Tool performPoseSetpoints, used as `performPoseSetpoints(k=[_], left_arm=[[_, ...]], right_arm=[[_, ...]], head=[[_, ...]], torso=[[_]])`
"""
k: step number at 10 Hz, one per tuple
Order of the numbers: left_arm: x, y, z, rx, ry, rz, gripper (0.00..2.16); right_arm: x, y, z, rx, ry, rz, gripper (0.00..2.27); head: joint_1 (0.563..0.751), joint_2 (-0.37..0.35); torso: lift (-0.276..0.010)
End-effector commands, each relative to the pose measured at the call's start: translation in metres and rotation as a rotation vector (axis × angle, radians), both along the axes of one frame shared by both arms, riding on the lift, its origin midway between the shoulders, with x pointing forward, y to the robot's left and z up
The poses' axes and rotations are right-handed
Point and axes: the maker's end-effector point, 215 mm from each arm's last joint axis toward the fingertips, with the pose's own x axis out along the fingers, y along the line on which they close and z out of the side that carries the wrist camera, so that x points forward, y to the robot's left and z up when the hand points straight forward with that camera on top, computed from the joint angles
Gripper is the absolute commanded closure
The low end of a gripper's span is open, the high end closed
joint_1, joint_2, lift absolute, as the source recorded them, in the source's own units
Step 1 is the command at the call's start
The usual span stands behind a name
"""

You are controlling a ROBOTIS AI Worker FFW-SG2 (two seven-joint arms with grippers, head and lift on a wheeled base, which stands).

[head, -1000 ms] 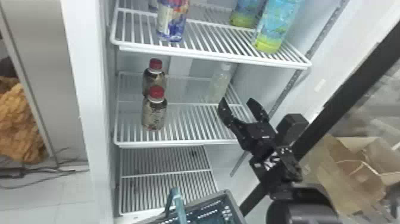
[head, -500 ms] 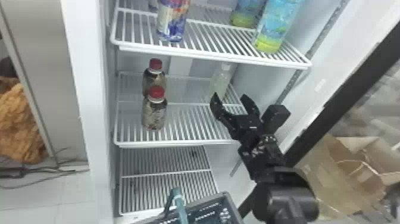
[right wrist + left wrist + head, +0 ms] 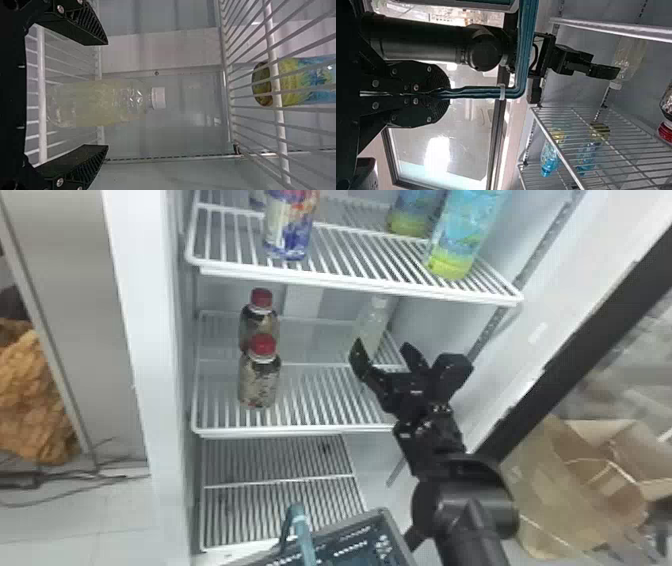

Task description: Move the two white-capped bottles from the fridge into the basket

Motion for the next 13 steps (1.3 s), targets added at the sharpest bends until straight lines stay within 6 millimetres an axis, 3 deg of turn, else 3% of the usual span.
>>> performPoseSetpoints(k=[1,4,8,12,13], left_arm=[[0.0,0.0,0.0,0.0,0.0,0.0,1.12],[0.001,0.001,0.001,-0.003,0.001,0.003,1.12],[0.0,-0.001,0.001,-0.002,-0.002,-0.003,1.12],[0.0,-0.001,0.001,-0.003,0.001,0.0,1.12],[0.001,-0.001,0.001,-0.004,0.0,0.003,1.12]], right_arm=[[0.01,-0.004,-0.004,0.0,0.012,-0.008,0.12],[0.032,-0.001,-0.012,-0.001,0.039,0.0,0.12],[0.057,0.022,-0.012,-0.026,0.05,0.004,0.12],[0.068,0.006,-0.012,-0.025,0.057,-0.053,0.14],[0.071,0.002,-0.013,-0.02,0.061,-0.062,0.26]], head=[[0.695,-0.35],[0.695,-0.35],[0.695,-0.35],[0.695,-0.35],[0.695,-0.35]], torso=[[-0.26],[-0.26],[-0.26],[-0.26],[-0.26]])
